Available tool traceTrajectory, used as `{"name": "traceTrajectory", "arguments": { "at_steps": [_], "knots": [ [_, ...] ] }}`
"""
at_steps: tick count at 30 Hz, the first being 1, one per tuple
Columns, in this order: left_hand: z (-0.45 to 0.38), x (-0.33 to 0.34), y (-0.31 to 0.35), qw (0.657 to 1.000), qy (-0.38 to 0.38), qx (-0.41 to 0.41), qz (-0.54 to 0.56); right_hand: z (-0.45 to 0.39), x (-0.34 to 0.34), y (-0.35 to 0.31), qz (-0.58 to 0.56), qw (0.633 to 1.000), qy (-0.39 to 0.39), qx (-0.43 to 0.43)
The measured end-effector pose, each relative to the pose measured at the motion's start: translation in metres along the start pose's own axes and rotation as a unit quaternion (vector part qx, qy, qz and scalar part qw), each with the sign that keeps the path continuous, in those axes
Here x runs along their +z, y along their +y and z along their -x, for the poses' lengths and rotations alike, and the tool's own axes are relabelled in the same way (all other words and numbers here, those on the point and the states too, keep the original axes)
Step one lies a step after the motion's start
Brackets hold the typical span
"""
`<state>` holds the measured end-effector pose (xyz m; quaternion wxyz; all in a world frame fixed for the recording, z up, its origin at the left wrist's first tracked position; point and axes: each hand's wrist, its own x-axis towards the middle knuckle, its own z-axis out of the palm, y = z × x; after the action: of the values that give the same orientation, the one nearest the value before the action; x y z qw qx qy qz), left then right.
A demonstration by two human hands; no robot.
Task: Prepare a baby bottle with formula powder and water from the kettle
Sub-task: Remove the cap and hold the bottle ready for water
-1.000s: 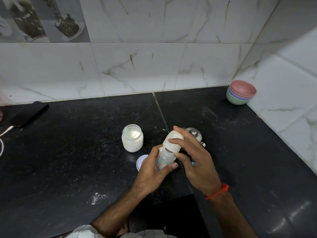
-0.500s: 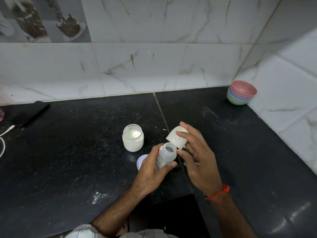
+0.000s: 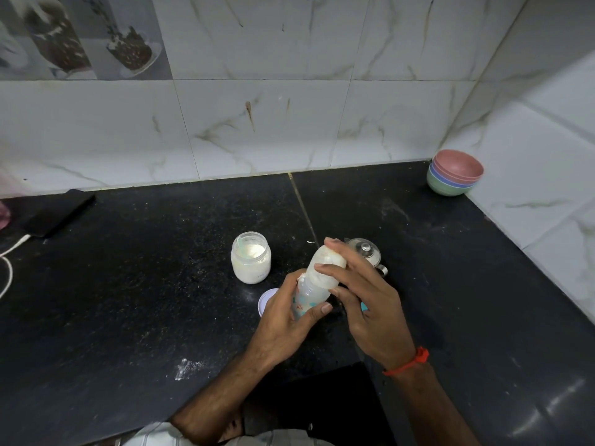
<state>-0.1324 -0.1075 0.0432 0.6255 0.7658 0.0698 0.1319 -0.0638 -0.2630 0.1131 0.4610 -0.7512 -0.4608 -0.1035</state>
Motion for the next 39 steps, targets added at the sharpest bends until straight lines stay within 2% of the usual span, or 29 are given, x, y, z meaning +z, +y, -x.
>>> {"name": "traceTrajectory", "arguments": {
  "at_steps": [12, 18, 23, 26, 31, 33, 35, 37, 39],
  "knots": [
    [0.001, 0.001, 0.0, 1.0, -0.007, -0.009, 0.001, 0.004, 0.002, 0.003, -0.02, 1.0, -0.006, -0.01],
    [0.001, 0.001, 0.0, 1.0, 0.002, -0.017, 0.001, 0.007, 0.002, 0.003, 0.002, 0.997, 0.077, -0.022],
    [0.0, 0.003, -0.002, 1.0, -0.001, -0.016, -0.001, 0.007, 0.007, 0.007, -0.028, 0.999, 0.002, -0.022],
    [0.0, 0.003, -0.003, 1.0, 0.0, -0.013, -0.007, 0.009, 0.007, 0.01, -0.026, 0.999, 0.023, -0.037],
    [-0.001, 0.002, -0.004, 1.0, -0.005, -0.016, -0.011, 0.008, 0.008, 0.011, -0.038, 0.999, 0.011, -0.029],
    [-0.001, 0.002, -0.005, 1.0, -0.006, -0.019, -0.015, 0.007, 0.008, 0.011, -0.055, 0.998, 0.013, 0.004],
    [0.001, 0.002, -0.006, 1.0, -0.006, -0.02, -0.016, 0.008, 0.008, 0.011, -0.12, 0.989, 0.037, 0.073],
    [0.002, 0.001, -0.007, 1.0, 0.001, -0.016, -0.021, 0.009, 0.009, 0.011, -0.252, 0.95, 0.092, 0.16],
    [0.003, -0.001, -0.009, 0.999, 0.011, -0.013, -0.029, 0.013, 0.01, 0.013, -0.326, 0.906, 0.146, 0.228]
  ]
}}
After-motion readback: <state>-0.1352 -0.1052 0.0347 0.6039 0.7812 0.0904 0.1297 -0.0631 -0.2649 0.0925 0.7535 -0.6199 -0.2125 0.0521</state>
